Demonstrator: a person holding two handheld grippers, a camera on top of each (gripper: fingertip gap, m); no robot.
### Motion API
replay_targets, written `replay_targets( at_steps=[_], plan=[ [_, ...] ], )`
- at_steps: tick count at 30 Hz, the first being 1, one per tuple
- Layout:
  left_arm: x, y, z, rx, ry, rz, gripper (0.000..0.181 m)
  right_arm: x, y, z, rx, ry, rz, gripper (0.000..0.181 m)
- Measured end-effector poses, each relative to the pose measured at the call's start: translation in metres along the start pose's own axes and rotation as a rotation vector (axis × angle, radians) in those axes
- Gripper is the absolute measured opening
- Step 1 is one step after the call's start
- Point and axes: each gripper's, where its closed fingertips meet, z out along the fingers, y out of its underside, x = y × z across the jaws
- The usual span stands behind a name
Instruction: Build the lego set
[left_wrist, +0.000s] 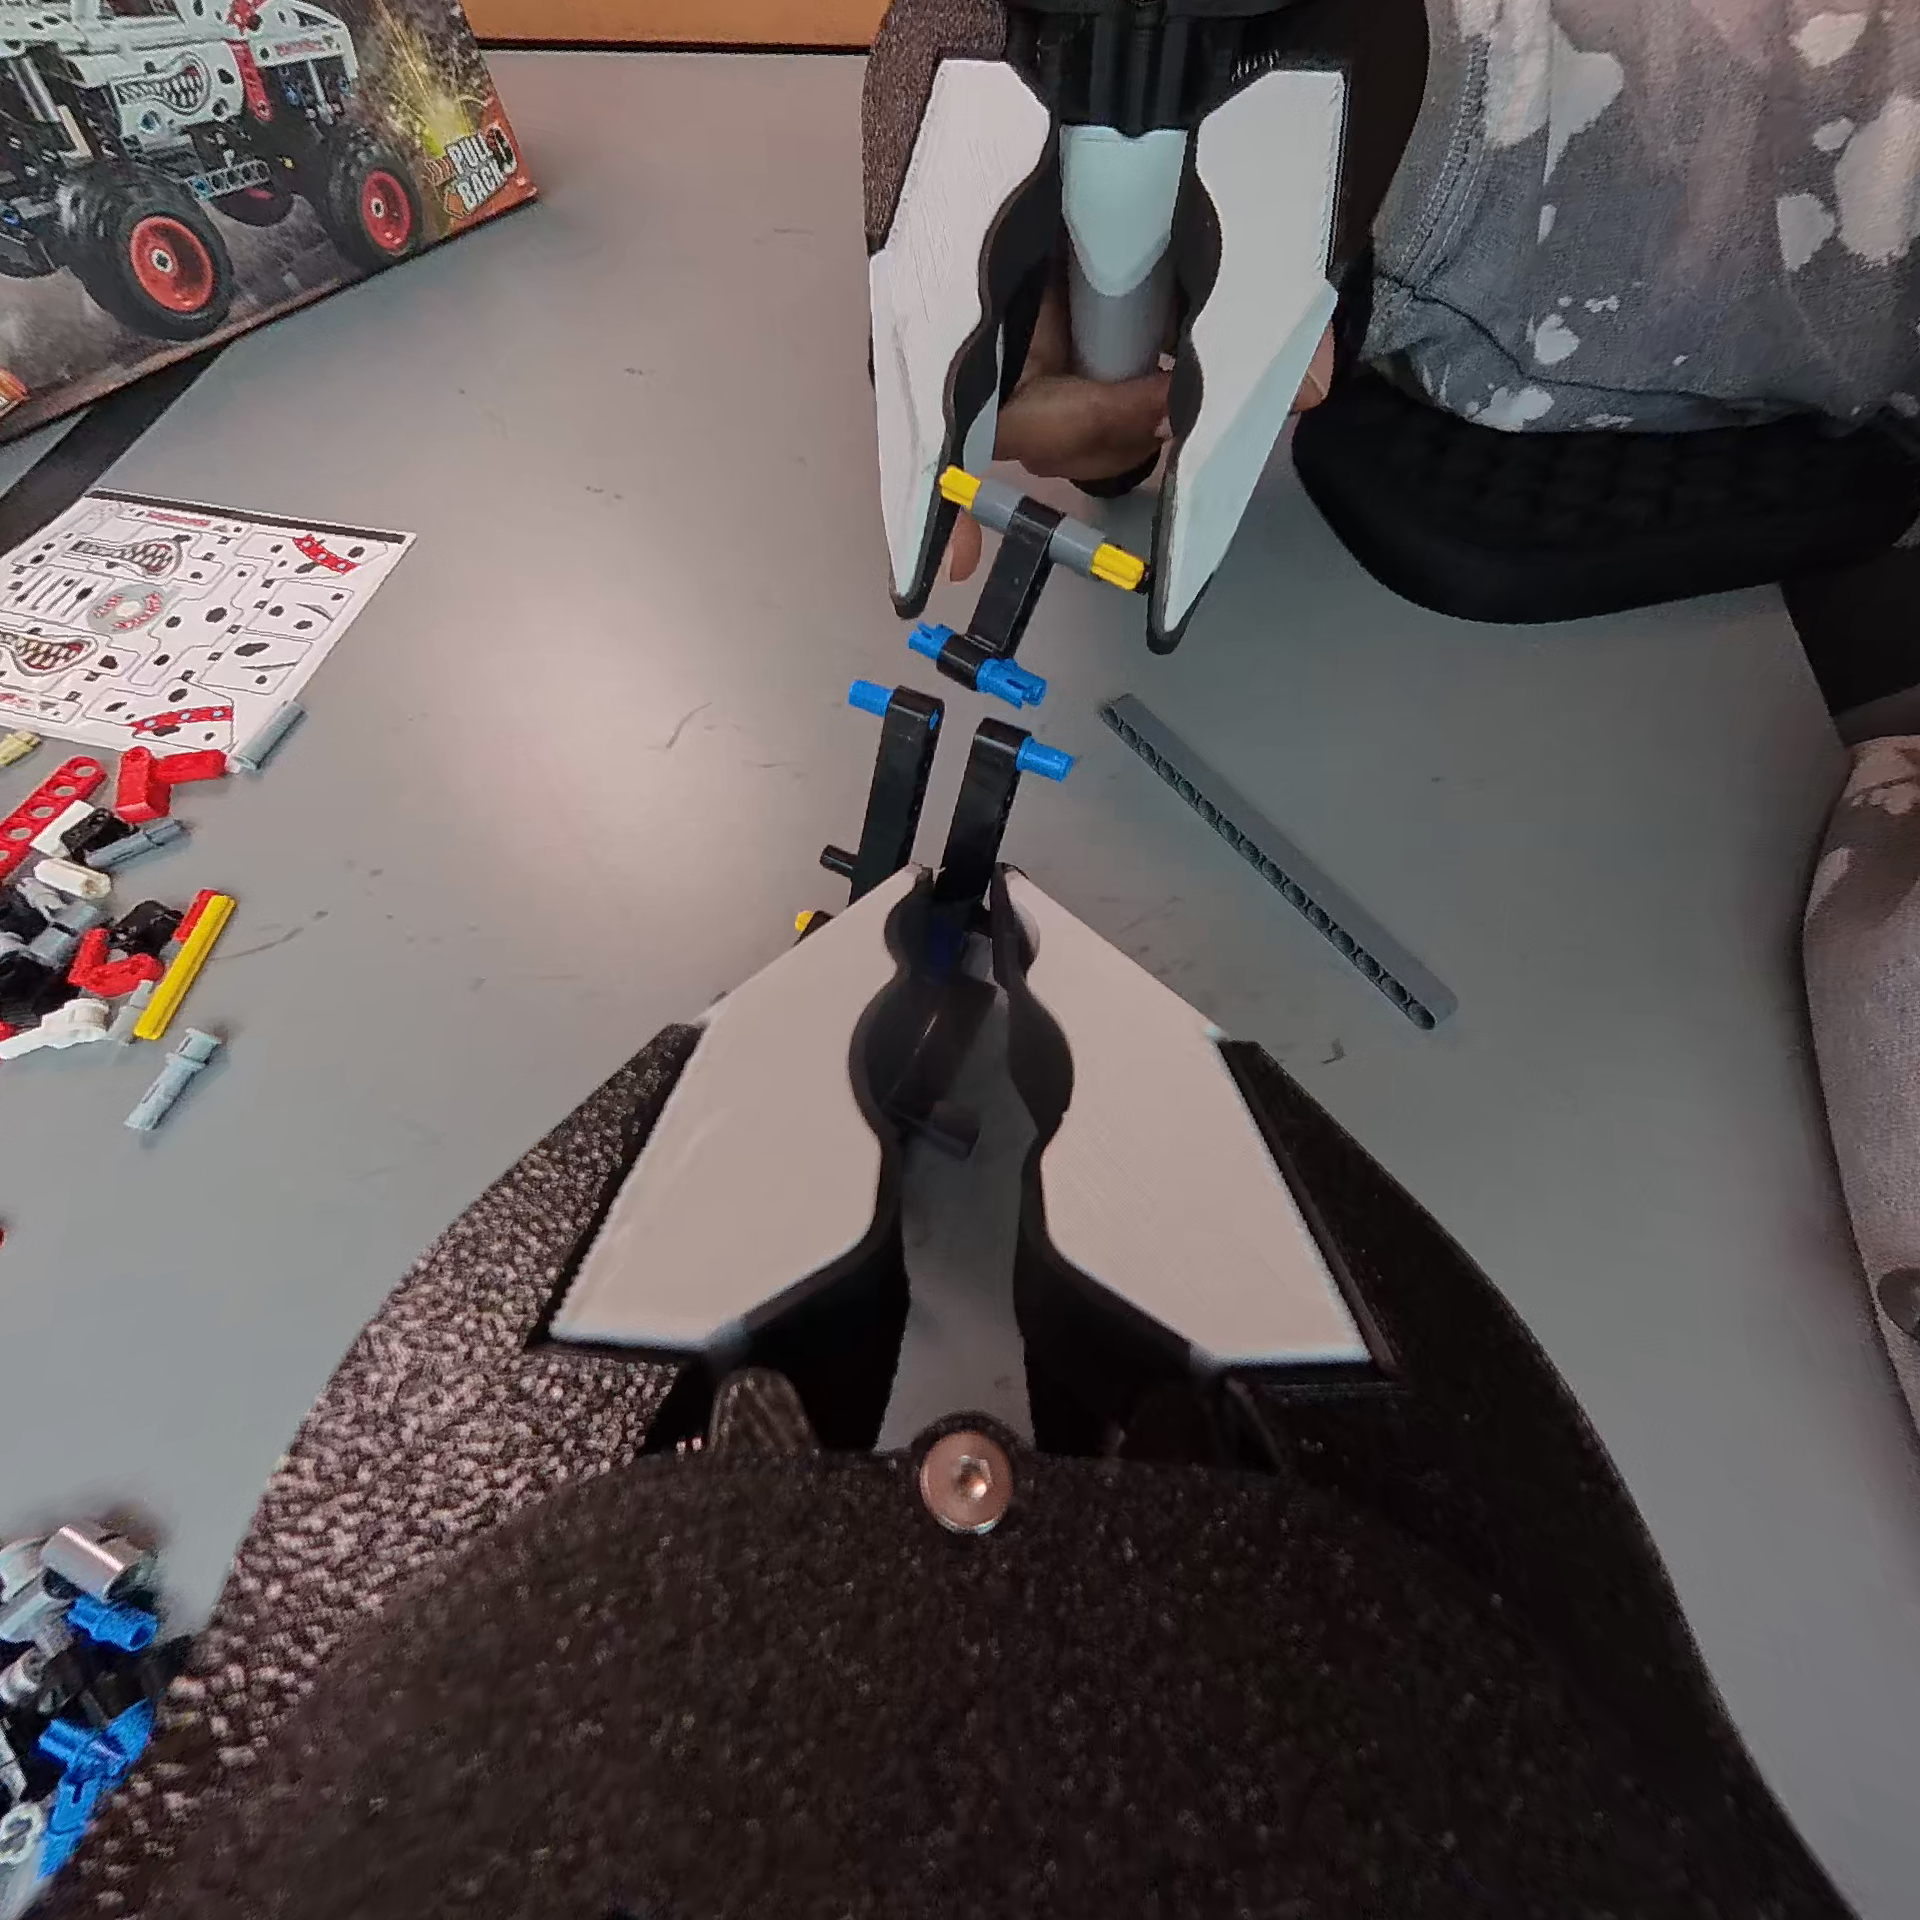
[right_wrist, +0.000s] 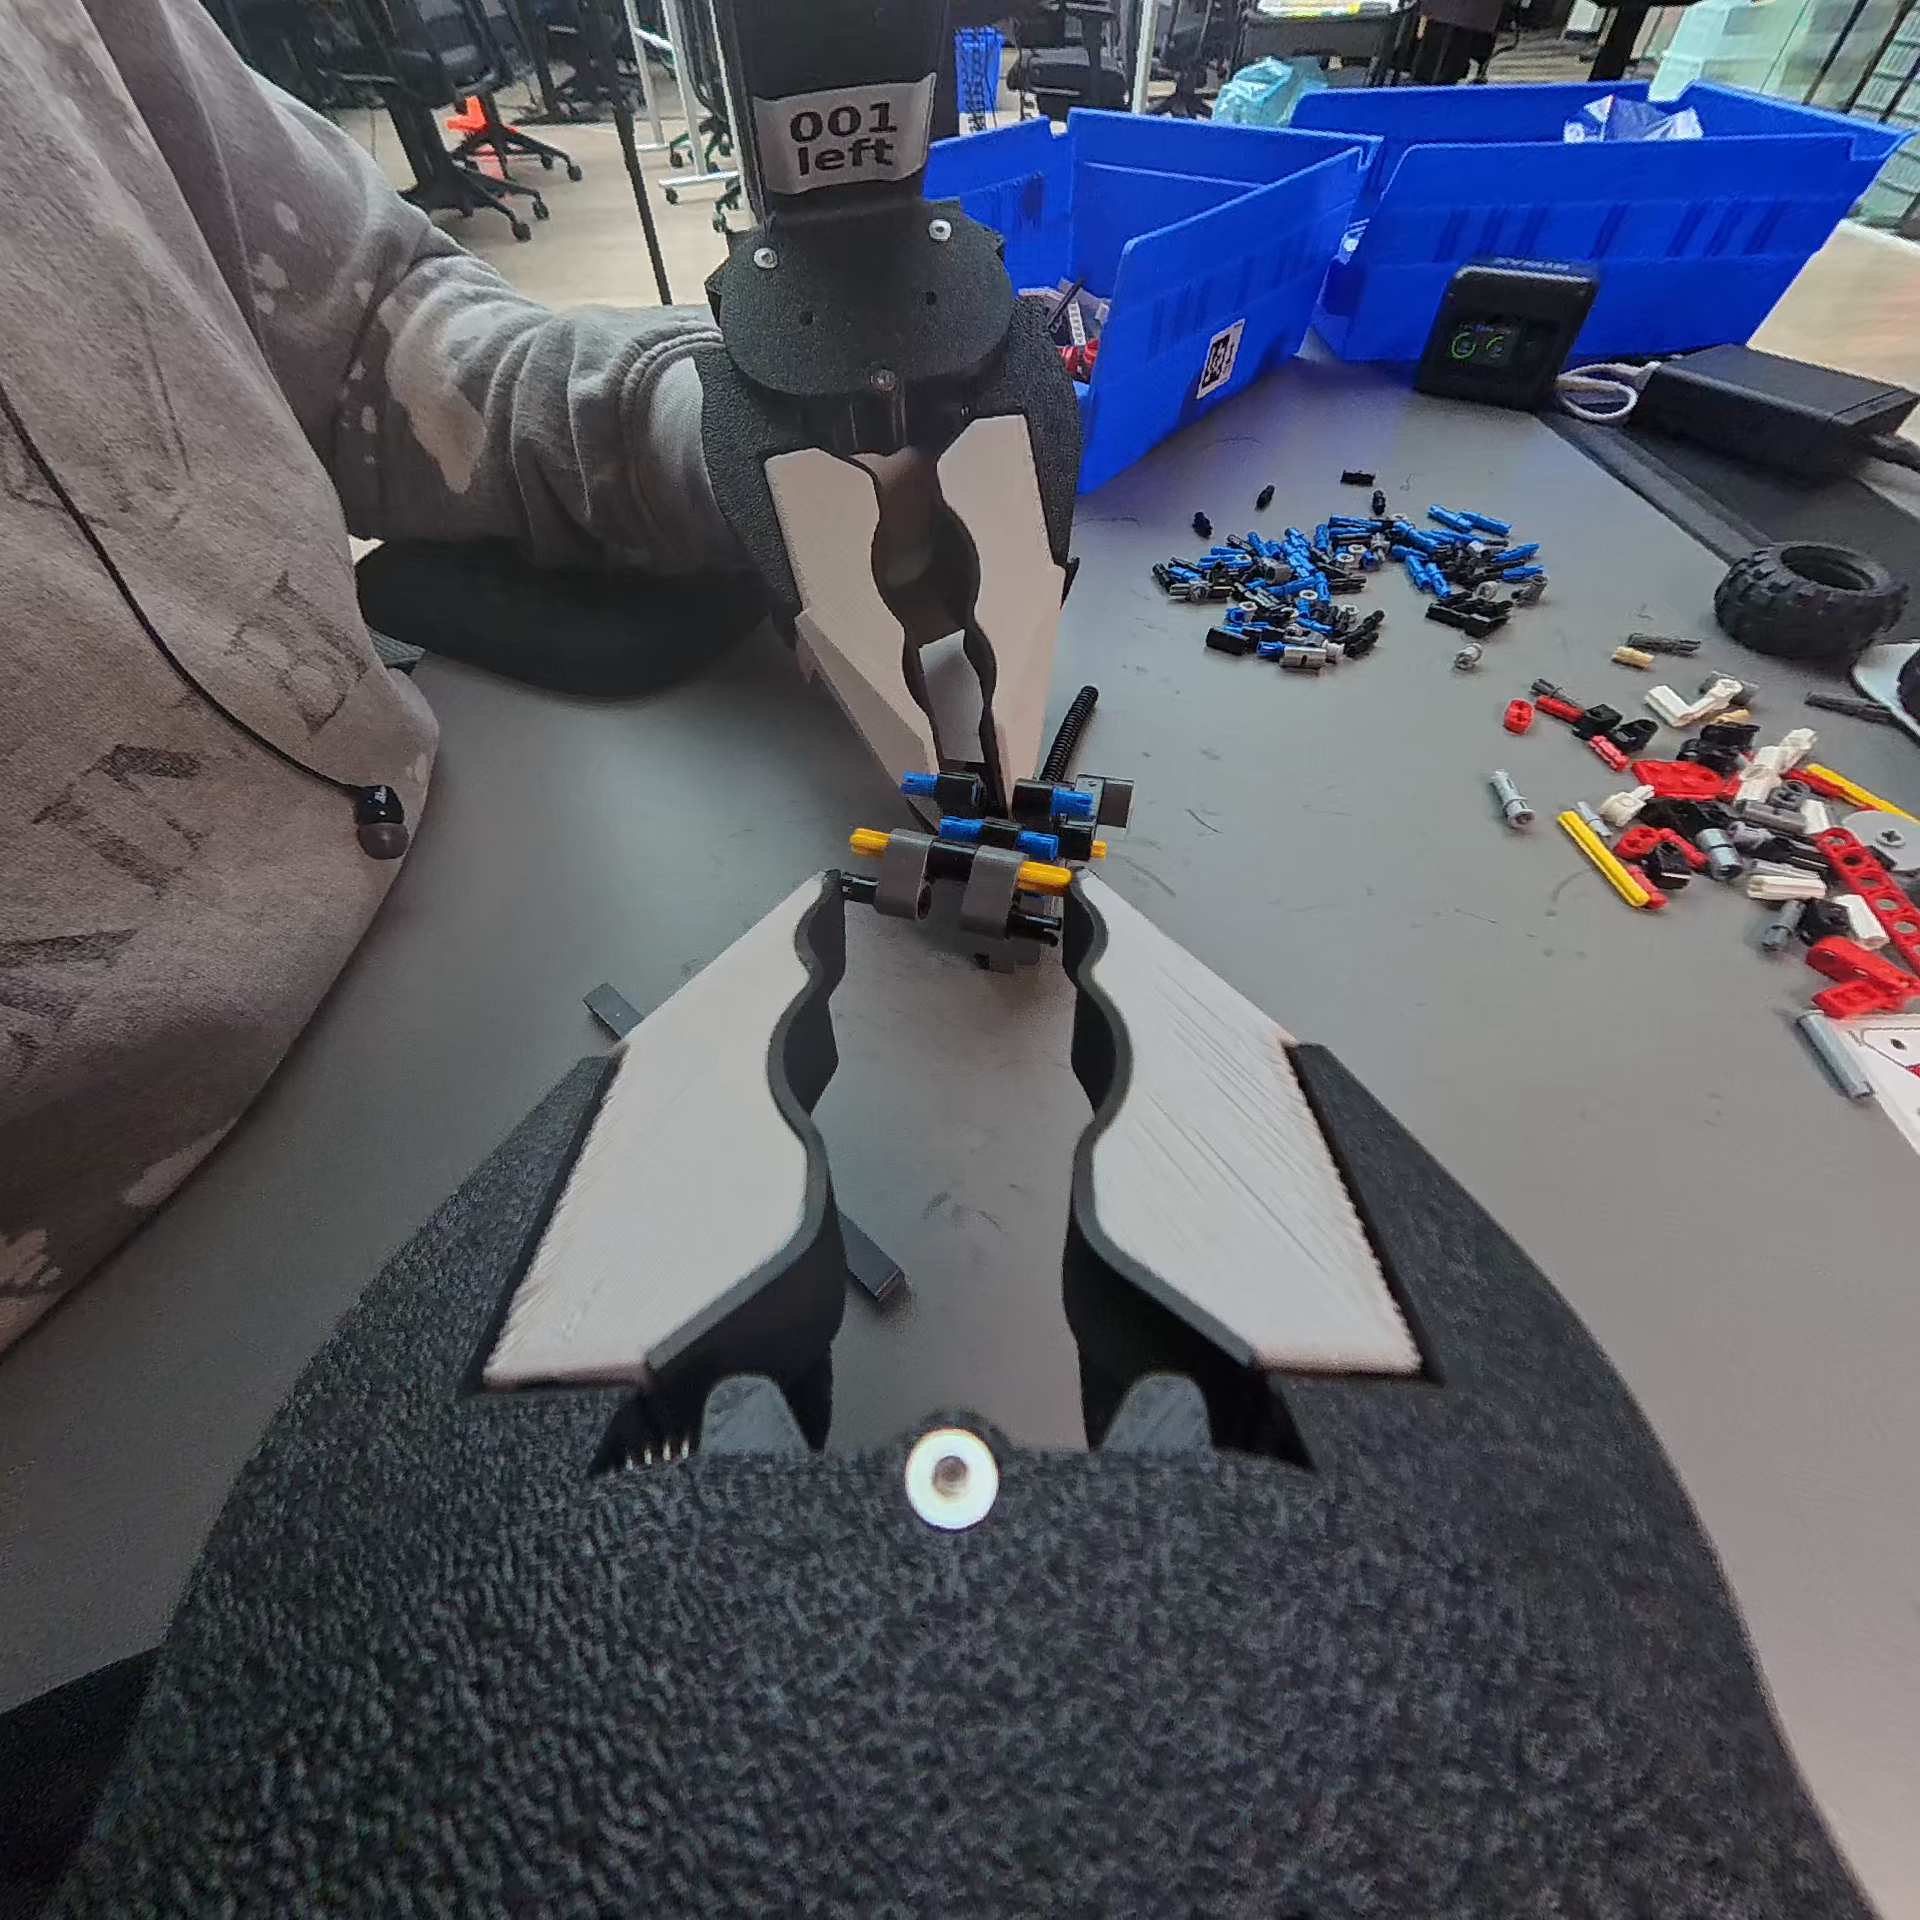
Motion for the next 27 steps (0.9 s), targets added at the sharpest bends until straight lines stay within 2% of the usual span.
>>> replay_targets(
  at_steps=[3,10,14,17,20,27],
  plan=[
    [-0.003,0.000,0.000,0.002,-0.013,-0.022,0.011,0.014,0.012,0.001,-0.069,0.082,-0.019,0.042],
    [-0.005,-0.004,-0.018,0.026,0.017,-0.018,0.044,0.028,0.046,0.008,-0.255,0.157,-0.033,0.042],
    [-0.017,0.013,-0.018,-0.036,-0.012,-0.034,0.061,0.036,0.069,0.007,-0.404,0.191,-0.080,0.042],
    [-0.021,0.025,-0.011,-0.085,0.000,-0.047,0.070,0.036,0.074,0.009,-0.451,0.175,-0.080,0.043],
    [-0.024,0.031,-0.006,-0.125,-0.002,-0.027,0.076,0.037,0.074,0.009,-0.470,0.167,-0.079,0.043],
    [-0.018,0.048,-0.001,-0.218,-0.007,-0.005,0.069,0.041,0.073,0.008,-0.449,0.178,-0.060,0.047]
  ],
)
